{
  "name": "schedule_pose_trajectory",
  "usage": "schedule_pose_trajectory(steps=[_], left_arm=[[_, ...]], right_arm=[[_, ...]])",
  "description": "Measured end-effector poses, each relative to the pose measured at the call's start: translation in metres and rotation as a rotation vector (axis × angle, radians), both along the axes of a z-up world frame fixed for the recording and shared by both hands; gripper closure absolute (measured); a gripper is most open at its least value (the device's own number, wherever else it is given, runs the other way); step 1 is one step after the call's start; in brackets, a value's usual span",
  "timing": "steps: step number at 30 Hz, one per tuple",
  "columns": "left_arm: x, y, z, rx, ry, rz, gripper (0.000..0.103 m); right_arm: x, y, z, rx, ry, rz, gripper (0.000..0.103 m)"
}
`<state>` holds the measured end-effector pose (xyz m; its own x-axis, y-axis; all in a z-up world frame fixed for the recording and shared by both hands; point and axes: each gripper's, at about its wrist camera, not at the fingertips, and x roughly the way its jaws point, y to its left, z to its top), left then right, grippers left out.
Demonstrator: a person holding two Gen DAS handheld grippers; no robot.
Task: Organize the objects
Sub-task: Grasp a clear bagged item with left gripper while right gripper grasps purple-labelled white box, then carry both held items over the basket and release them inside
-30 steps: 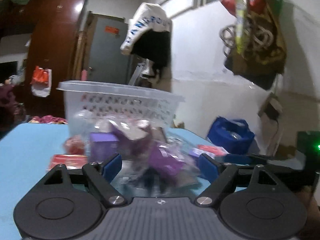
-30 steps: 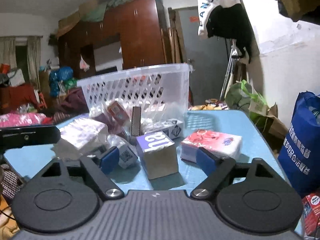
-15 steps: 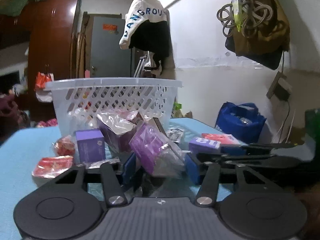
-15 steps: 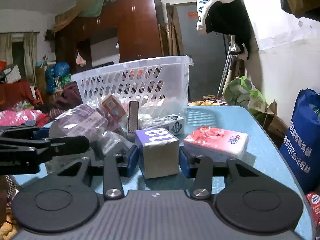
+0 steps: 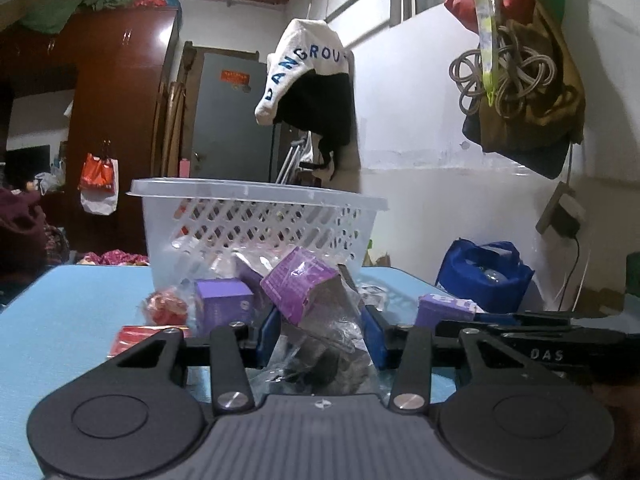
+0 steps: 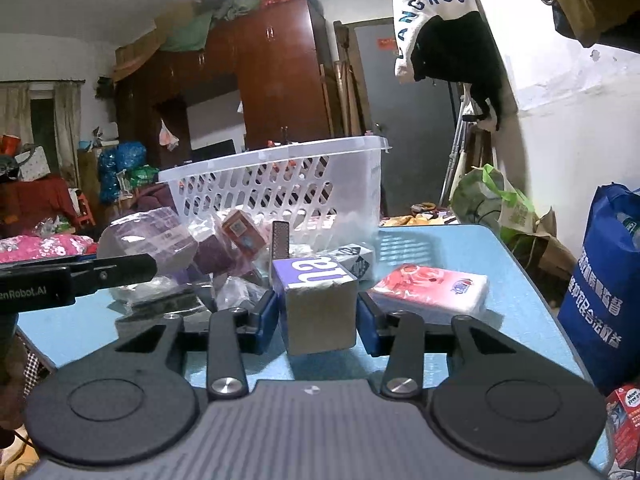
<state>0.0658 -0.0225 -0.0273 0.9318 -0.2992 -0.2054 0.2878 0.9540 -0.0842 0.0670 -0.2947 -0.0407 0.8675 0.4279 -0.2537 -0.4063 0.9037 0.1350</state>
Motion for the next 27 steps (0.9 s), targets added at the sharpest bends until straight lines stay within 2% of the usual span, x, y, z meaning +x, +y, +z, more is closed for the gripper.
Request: schedule_pose_trajectory(steps=[11, 16, 20, 22, 24, 27], left_arm=[[-0.012, 0.031, 0.005, -0.060, -0.110, 0.020, 0.055], [-0.003, 0.045, 0.021, -0.086, -0.133, 0.030, 0.055], [0.022, 0.059, 0.054, -0.126, -0.140, 0.031, 0.055], [0.045, 0.065, 0.072, -0.159, -0.118, 0.028, 0.055], [0.073, 0.068, 0.090, -0.172, -0.085, 0.035, 0.055], [0.118, 0.066, 0.109, -0.153, -0.004, 0.044, 0.055]], right_arm=[[-0.012, -0.002, 0.015, 0.063, -0.089, -0.001, 0.058], [0.000, 0.005, 0.037, 0.055, -0.129, 0.012, 0.059], [0.023, 0.017, 0.074, 0.057, -0.187, 0.051, 0.059], [0.046, 0.029, 0.099, 0.041, -0.217, 0.054, 0.059], [0.077, 0.042, 0.117, 0.011, -0.185, 0.054, 0.059], [0.132, 0.065, 0.133, -0.040, -0.066, 0.064, 0.059]])
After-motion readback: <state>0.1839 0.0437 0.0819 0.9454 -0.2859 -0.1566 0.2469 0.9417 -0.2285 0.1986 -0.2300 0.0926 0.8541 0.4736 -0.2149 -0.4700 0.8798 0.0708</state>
